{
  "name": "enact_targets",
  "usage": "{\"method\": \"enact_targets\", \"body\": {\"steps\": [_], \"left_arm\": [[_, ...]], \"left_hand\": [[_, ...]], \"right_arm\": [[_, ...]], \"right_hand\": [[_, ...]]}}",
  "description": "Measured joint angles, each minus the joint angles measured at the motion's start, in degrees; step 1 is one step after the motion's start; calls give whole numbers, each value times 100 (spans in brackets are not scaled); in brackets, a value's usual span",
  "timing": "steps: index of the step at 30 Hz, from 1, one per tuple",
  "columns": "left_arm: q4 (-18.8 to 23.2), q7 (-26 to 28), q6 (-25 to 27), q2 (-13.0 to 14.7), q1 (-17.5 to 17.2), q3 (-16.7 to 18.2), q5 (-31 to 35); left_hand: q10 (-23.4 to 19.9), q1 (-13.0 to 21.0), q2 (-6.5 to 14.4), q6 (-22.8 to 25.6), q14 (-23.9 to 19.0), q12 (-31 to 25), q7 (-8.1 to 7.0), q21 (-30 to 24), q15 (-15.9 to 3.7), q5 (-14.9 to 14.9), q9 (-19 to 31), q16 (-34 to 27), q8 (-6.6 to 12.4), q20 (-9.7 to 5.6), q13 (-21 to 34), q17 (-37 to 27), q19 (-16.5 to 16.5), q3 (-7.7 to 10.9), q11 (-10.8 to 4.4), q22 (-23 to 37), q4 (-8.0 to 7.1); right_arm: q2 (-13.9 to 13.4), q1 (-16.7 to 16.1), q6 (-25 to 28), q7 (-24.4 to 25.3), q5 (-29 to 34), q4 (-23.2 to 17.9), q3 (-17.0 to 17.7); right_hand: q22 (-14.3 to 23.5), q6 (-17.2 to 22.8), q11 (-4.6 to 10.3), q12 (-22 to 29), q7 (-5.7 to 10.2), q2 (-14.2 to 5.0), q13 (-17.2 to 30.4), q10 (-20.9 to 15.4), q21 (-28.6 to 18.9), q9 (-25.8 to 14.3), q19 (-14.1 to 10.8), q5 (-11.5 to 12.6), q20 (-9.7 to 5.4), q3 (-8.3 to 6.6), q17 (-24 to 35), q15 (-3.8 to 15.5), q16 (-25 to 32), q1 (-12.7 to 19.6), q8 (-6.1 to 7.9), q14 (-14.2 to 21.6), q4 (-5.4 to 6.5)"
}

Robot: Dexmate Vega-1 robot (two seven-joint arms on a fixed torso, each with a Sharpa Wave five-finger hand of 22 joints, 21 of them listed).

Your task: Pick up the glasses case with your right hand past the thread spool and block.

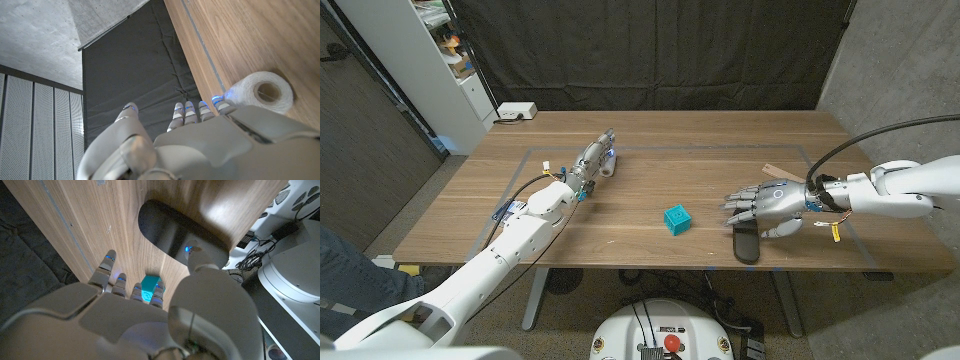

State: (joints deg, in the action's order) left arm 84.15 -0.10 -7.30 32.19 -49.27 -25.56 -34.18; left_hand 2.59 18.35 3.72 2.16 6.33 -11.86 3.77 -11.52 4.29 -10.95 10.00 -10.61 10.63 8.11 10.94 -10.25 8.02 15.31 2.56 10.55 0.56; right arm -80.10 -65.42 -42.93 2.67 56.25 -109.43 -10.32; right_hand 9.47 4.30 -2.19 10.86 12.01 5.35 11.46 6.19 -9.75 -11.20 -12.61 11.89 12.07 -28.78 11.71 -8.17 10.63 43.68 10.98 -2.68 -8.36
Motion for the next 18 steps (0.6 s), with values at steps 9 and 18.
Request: {"method": "enact_targets", "body": {"steps": [9,18], "left_arm": [[43,25,25,13,-3,0,0],[56,33,80,17,9,-12,9]], "left_hand": [[0,0,0,0,30,0,0,0,30,0,0,0,0,32,0,0,32,0,0,0,0],[11,-23,23,0,0,0,0,0,60,0,0,0,0,31,0,0,32,-23,-53,0,-24]], "right_arm": [[-90,122,131,95,33,-20,-270],[-126,317,214,131,48,-31,-627]], "right_hand": [[0,32,-27,0,17,0,-29,-27,0,0,11,22,-8,0,0,30,0,0,11,-30,0],[0,86,-20,45,25,0,-28,-80,-15,0,71,22,11,-1,1,61,41,0,11,-61,0]]}}
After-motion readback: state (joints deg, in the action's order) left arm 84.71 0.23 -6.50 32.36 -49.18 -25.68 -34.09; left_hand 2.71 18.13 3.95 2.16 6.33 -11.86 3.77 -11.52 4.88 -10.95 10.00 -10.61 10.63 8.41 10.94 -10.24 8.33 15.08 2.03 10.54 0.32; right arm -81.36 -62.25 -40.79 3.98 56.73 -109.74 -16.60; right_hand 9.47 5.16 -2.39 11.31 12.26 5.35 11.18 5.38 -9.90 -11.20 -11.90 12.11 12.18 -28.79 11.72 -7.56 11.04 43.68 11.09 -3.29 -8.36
